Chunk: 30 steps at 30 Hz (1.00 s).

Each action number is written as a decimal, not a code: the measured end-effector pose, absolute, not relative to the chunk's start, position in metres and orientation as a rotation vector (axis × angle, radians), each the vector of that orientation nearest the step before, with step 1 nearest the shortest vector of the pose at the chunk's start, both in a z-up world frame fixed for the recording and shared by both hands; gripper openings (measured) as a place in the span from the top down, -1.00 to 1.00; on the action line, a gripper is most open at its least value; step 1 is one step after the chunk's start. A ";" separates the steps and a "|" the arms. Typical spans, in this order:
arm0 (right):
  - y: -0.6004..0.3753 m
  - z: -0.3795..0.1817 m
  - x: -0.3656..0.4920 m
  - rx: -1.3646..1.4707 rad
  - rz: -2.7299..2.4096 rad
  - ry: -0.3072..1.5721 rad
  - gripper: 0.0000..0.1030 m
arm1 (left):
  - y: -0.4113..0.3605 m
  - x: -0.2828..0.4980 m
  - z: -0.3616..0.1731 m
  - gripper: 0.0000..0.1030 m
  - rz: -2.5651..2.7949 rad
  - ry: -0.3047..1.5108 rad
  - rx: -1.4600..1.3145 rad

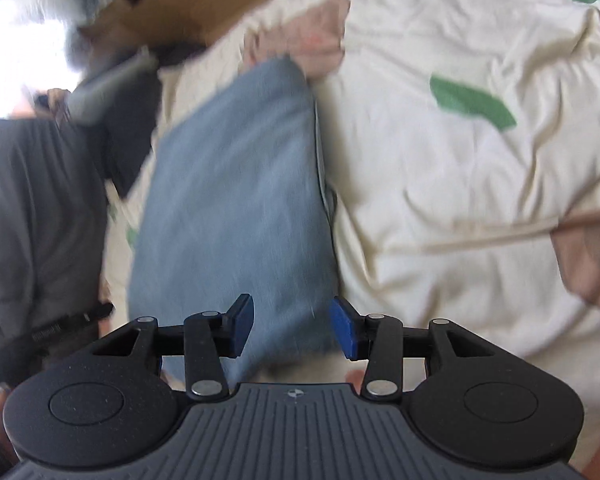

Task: Fold clothes
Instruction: 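Slide both tools under the folded jeans stack from its edge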

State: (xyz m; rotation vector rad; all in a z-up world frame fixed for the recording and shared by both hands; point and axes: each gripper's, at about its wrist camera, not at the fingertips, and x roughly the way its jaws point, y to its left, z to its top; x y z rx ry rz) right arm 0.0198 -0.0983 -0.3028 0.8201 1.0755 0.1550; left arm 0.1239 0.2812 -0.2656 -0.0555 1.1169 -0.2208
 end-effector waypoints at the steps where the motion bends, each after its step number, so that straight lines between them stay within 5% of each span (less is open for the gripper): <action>1: -0.098 -0.303 0.025 0.822 0.169 1.068 0.03 | 0.281 0.127 -0.264 0.53 -0.226 1.113 -0.060; 9: -0.092 -0.315 0.057 0.741 0.191 1.053 0.01 | 0.267 0.152 -0.270 0.09 -0.246 1.104 -0.065; 30: -0.090 -0.345 0.092 0.744 0.248 0.996 -0.09 | 0.250 0.180 -0.308 0.13 -0.314 1.138 -0.109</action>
